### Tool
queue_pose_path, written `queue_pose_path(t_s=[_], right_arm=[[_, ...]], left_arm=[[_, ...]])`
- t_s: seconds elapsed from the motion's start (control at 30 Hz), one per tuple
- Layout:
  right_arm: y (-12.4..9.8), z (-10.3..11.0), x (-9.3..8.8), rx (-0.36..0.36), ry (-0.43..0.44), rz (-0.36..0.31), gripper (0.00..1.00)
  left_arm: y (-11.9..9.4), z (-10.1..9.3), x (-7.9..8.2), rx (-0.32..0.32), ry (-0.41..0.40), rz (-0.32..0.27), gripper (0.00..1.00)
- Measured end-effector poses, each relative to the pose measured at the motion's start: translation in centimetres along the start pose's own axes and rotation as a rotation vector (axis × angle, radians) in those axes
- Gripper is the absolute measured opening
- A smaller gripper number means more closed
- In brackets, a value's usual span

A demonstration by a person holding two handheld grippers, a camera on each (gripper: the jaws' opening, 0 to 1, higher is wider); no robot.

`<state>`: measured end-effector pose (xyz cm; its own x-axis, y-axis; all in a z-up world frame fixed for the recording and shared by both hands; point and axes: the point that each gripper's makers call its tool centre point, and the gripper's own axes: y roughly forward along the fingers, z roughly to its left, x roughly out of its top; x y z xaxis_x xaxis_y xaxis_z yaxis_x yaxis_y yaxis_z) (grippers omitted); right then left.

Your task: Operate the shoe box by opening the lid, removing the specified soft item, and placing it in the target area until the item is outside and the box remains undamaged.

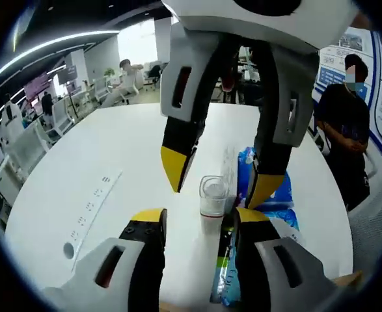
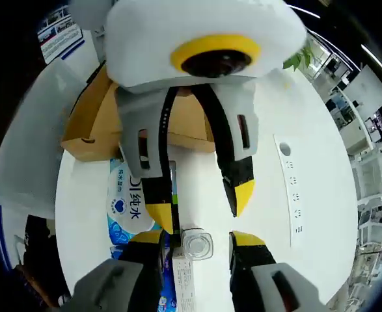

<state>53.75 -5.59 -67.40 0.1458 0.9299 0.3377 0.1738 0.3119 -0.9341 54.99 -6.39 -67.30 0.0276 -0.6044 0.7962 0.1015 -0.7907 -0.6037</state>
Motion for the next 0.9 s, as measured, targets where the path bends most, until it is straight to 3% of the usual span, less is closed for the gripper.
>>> queue_pose_path(t_s=[0.1,0.4,0.53,0.67,0.9], right_arm=[[-0.5,-0.2,0.3,-0.020,0.018,-0.017,0.36],[-2.0,1.1,2.1,-0.082,0.109,-0.102,0.36],[-2.7,2.6,2.8,-0.093,0.157,-0.141,0.37],[-3.7,4.0,3.3,-0.116,0.185,-0.170,0.40],[-4.6,6.2,4.5,-0.144,0.282,-0.292,0.42]], left_arm=[[-1.1,0.2,-0.2,0.011,0.005,-0.006,0.41],[-6.0,-2.3,0.0,0.027,0.026,-0.027,0.44],[-8.9,-2.7,0.0,0.049,0.029,-0.048,0.44],[-11.4,-2.7,-0.8,0.079,0.040,-0.045,0.44],[-15.1,-4.0,-2.7,0.106,0.012,-0.044,0.44]])
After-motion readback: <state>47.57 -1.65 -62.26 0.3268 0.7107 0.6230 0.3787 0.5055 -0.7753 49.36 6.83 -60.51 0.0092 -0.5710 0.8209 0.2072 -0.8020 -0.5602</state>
